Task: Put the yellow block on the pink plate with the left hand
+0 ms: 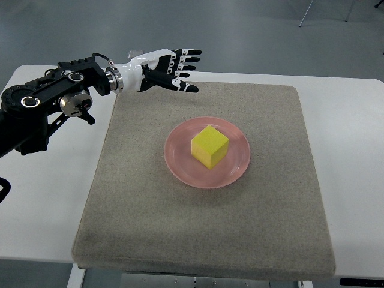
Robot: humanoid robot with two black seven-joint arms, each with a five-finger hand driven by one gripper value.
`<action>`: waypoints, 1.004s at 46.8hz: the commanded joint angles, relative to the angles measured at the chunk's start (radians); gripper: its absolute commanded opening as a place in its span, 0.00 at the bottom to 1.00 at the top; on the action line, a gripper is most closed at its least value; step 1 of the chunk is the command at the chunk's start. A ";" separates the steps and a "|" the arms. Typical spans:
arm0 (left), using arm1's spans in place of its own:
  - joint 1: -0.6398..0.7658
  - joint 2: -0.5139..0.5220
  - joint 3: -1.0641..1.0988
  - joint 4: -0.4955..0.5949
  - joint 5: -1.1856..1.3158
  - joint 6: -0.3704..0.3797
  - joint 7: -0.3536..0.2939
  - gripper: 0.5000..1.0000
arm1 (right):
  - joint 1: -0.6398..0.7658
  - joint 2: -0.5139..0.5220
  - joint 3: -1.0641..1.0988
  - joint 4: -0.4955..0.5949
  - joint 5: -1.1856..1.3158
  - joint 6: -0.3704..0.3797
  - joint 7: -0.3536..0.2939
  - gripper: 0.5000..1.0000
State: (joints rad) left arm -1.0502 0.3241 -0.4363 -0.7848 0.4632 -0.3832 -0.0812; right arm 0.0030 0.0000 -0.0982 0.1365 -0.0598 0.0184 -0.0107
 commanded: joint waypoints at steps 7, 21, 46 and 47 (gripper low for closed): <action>0.070 -0.014 -0.012 0.102 -0.237 -0.005 0.000 0.99 | 0.000 0.000 0.000 0.000 0.000 0.000 0.000 0.85; 0.076 -0.011 -0.013 0.113 -0.439 -0.017 0.003 0.99 | -0.001 0.000 -0.002 0.005 -0.002 0.011 0.000 0.85; 0.081 -0.003 -0.025 0.210 -0.751 -0.088 0.040 0.99 | -0.003 0.000 0.002 0.046 -0.002 0.012 0.000 0.85; 0.082 -0.002 -0.030 0.211 -0.761 -0.097 0.046 0.99 | -0.003 0.000 0.002 0.048 -0.002 0.012 0.000 0.85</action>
State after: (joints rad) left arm -0.9719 0.3145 -0.4559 -0.5778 -0.2611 -0.4553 -0.0490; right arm -0.0007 0.0000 -0.0966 0.1712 -0.0604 0.0319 -0.0107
